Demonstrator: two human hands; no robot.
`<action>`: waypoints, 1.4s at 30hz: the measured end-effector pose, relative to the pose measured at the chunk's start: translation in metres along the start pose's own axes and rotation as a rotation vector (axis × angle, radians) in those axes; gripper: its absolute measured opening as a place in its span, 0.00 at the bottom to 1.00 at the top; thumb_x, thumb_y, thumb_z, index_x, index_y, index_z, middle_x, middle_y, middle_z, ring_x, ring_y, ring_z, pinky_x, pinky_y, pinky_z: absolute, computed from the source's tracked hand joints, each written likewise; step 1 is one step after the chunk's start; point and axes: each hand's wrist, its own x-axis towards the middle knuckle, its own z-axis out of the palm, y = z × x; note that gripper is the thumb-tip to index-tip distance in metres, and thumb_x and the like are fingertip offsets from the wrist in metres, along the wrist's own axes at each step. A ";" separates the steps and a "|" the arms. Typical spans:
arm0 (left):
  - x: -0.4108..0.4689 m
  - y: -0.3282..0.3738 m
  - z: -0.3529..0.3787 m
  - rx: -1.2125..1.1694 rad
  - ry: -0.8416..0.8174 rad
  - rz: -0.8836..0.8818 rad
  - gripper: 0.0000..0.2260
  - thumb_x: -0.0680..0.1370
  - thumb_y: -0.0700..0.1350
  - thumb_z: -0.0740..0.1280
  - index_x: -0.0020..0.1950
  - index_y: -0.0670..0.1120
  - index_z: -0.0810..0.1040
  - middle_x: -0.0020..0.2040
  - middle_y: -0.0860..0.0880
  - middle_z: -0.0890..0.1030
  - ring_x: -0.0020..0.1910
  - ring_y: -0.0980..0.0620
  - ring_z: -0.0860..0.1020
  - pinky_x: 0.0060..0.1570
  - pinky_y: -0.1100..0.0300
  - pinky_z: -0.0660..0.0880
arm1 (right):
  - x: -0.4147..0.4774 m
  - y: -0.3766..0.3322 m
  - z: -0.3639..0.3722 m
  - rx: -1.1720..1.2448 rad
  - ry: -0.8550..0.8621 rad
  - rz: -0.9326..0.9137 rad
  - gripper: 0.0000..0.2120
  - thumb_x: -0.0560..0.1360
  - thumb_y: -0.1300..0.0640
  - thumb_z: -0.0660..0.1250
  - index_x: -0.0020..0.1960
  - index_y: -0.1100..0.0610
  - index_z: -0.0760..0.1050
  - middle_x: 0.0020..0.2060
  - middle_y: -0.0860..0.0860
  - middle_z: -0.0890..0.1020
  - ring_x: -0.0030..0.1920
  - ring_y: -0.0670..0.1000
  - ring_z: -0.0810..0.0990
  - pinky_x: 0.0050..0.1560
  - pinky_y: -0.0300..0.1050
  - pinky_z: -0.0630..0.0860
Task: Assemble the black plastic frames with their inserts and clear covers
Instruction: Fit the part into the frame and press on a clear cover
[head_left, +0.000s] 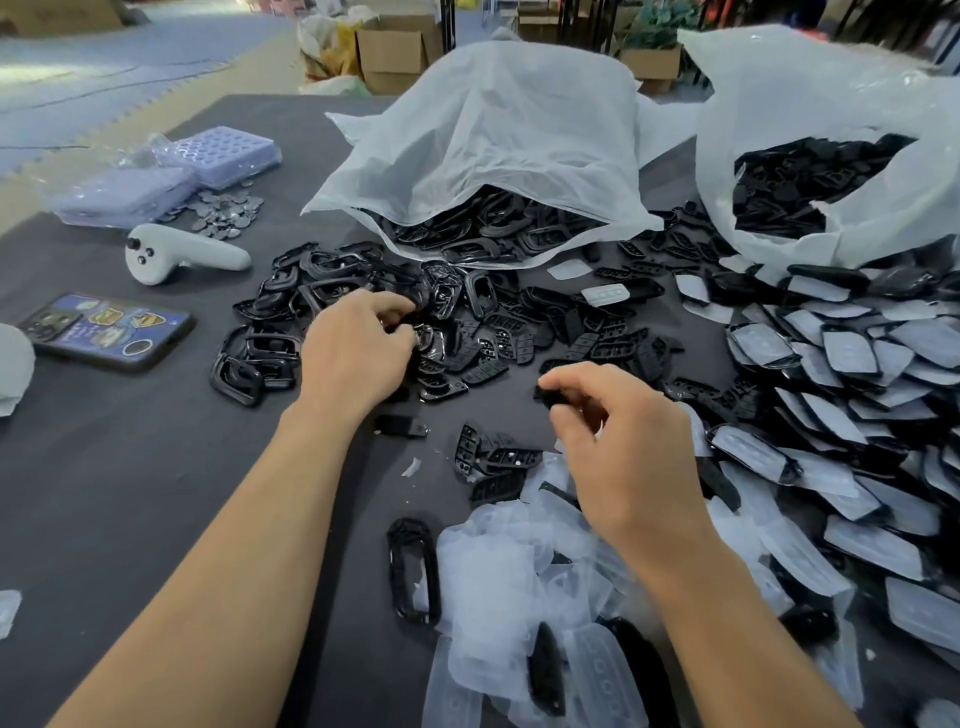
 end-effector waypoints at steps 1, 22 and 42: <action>-0.001 0.001 0.000 -0.018 -0.009 -0.007 0.14 0.75 0.49 0.72 0.61 0.56 0.85 0.54 0.55 0.82 0.56 0.48 0.81 0.58 0.55 0.73 | 0.000 0.001 -0.001 0.016 0.008 0.010 0.14 0.77 0.64 0.71 0.55 0.46 0.83 0.43 0.34 0.82 0.47 0.39 0.81 0.48 0.26 0.72; -0.099 0.044 -0.014 -0.717 0.079 -0.280 0.04 0.74 0.45 0.76 0.43 0.55 0.87 0.34 0.53 0.86 0.30 0.53 0.85 0.32 0.59 0.80 | 0.000 -0.018 -0.012 0.471 -0.093 0.234 0.13 0.77 0.60 0.63 0.46 0.41 0.74 0.36 0.52 0.85 0.30 0.51 0.82 0.34 0.46 0.73; -0.103 0.052 -0.017 -0.853 0.095 -0.253 0.08 0.72 0.42 0.75 0.45 0.57 0.87 0.35 0.49 0.87 0.31 0.48 0.86 0.33 0.61 0.80 | 0.002 -0.016 -0.012 0.650 -0.065 0.299 0.06 0.75 0.65 0.74 0.43 0.55 0.81 0.28 0.47 0.78 0.25 0.45 0.72 0.28 0.36 0.71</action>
